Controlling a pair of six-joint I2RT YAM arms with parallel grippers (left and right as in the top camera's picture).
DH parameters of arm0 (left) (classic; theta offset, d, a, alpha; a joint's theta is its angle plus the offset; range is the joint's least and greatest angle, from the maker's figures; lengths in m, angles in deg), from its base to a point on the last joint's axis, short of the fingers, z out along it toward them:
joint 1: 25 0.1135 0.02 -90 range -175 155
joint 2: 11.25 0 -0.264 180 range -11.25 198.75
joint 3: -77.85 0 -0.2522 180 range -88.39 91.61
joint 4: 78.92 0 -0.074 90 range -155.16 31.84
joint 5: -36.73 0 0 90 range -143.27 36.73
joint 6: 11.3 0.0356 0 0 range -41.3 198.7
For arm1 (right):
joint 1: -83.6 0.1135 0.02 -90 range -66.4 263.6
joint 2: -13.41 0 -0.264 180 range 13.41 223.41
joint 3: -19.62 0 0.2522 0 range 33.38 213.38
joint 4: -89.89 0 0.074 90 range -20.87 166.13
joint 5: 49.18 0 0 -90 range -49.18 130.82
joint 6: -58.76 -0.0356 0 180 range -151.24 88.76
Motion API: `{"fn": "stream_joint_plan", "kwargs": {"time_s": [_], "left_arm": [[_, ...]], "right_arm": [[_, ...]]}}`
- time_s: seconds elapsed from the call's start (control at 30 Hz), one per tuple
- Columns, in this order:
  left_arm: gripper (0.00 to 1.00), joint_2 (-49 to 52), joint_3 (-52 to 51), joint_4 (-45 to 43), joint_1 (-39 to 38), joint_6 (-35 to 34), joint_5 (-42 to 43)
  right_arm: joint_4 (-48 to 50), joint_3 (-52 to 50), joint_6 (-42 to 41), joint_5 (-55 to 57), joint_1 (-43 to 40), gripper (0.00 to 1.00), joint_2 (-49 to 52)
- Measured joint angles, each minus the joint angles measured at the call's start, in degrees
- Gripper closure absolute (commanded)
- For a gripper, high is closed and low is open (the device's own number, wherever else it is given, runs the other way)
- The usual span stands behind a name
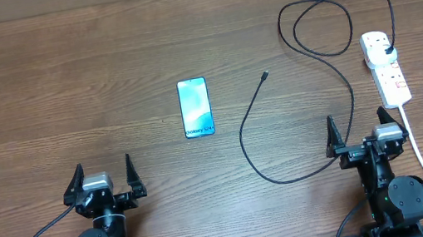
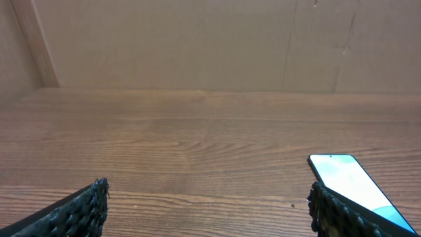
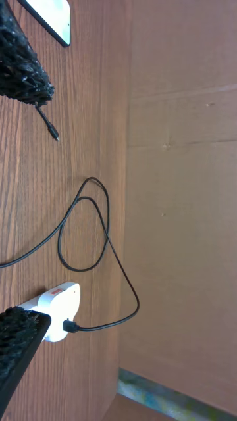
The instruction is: Plug charger to phone and switch on socket
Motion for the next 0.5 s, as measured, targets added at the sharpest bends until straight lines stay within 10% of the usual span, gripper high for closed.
{"fn": "stream_joint_plan", "kwargs": {"time_s": [0.5], "left_arm": [[0.01, 0.0, 0.0, -0.2, 0.0, 0.0, 0.0]], "right_arm": [[0.0, 0.0, 0.0, 0.0, 0.0, 0.00, 0.0]]}}
